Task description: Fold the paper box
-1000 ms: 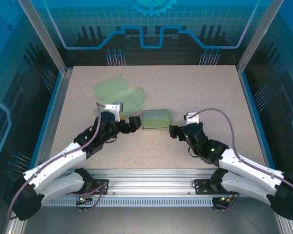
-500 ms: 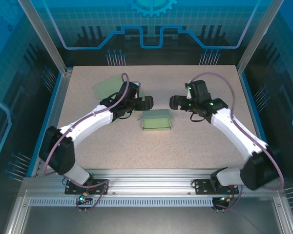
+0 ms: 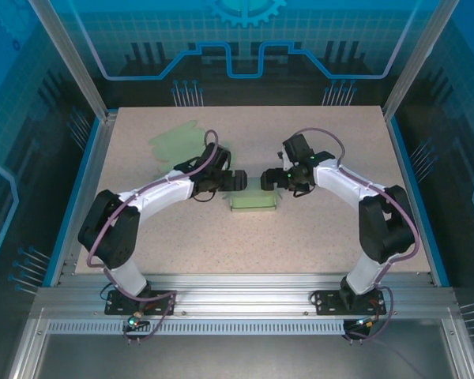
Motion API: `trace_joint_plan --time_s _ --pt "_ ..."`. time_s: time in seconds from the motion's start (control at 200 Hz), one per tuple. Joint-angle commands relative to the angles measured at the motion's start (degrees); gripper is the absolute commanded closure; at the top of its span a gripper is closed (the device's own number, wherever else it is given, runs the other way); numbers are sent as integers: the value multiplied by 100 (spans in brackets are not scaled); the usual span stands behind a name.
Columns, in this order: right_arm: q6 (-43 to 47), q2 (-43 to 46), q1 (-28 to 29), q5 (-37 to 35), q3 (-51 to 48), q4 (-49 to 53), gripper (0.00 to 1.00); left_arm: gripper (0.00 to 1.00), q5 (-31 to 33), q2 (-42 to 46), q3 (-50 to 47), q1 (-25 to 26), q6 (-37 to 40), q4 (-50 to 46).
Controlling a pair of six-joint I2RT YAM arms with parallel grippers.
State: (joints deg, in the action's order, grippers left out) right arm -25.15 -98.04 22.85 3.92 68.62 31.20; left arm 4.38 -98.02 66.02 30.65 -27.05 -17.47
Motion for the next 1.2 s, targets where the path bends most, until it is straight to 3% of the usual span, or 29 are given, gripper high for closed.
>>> trace_joint_plan --time_s 0.0,0.125,0.305,0.4,0.77,1.196 --pt "40 -124 38 31 -281 -96 7 16 -232 -189 -332 -67 -187 104" --pt "-47 -205 35 51 -612 -377 9 28 -302 -230 -747 -120 -387 385" --pt "-188 -431 31 141 -886 -674 12 35 -362 -479 -1159 -193 -620 736" --pt "-257 -513 30 259 -965 -804 15 43 -539 -608 -1246 -252 -738 890" --pt "-330 184 47 577 -1038 -891 12 45 -857 -286 -1037 -327 -679 778" --pt "-970 40 -305 1995 -1568 -2255 11 76 -1552 -475 -1320 -850 -937 1149"
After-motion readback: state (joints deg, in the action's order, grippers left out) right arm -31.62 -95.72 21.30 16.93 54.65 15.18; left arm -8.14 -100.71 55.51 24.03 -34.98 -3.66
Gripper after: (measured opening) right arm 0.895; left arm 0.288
